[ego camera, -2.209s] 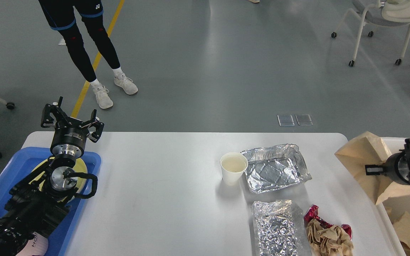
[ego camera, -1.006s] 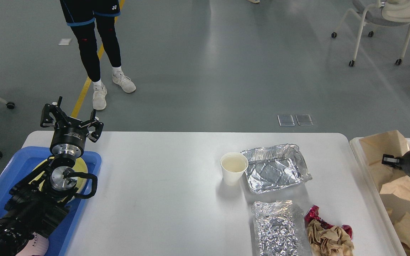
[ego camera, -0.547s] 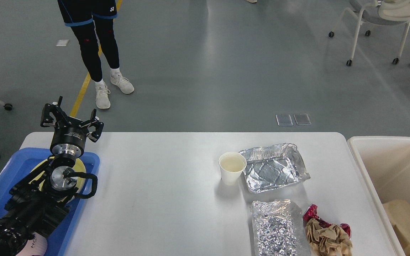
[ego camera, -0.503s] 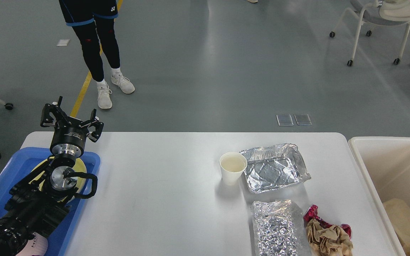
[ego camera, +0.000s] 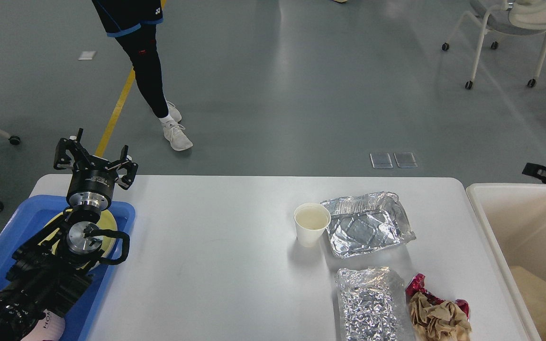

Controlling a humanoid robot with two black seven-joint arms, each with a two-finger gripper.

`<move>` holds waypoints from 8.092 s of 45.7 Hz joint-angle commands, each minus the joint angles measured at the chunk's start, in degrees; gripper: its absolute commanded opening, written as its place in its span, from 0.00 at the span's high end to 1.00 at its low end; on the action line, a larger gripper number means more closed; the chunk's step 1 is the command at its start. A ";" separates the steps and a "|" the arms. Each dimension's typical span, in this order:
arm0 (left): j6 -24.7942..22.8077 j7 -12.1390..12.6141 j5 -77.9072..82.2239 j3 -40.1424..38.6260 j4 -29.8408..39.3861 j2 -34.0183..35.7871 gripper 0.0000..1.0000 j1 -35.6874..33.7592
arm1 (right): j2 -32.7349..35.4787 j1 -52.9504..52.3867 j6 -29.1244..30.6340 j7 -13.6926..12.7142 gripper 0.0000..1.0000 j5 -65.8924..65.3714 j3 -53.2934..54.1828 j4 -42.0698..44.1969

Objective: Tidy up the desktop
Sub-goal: 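Reach the right gripper down to the crumpled foil, then close the right gripper on the crumpled foil, then lift the crumpled foil and release it into the white bin, then move the right gripper down to the paper cup, then grasp the paper cup with the right gripper and lift it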

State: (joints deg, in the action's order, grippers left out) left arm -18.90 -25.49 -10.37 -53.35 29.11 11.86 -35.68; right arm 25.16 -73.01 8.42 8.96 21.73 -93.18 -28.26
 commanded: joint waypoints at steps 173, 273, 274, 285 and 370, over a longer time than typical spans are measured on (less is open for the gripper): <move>0.01 0.00 0.00 -0.09 0.07 0.09 0.00 0.00 | -6.17 -59.64 10.66 0.09 1.00 -29.19 13.48 -62.46; 0.01 0.00 0.00 0.00 0.07 0.00 0.00 0.00 | -15.92 -58.03 7.84 0.09 0.00 -22.96 20.57 -71.74; 0.01 0.00 0.00 0.00 0.07 0.00 0.00 0.00 | -16.45 -57.51 7.32 0.09 0.00 -22.70 20.93 -71.49; 0.01 0.00 0.00 0.00 0.07 0.00 0.00 0.00 | -23.13 -43.28 -2.44 -0.35 0.00 -18.13 21.19 -58.24; 0.01 0.00 0.00 -0.09 0.07 0.00 0.00 0.00 | -31.40 -11.53 -10.44 -1.49 1.00 -9.51 24.53 -32.19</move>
State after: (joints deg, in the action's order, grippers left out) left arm -18.93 -25.49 -10.37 -53.35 29.17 11.87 -35.68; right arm -6.72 -82.65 -1.87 7.50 12.23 -68.72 -57.06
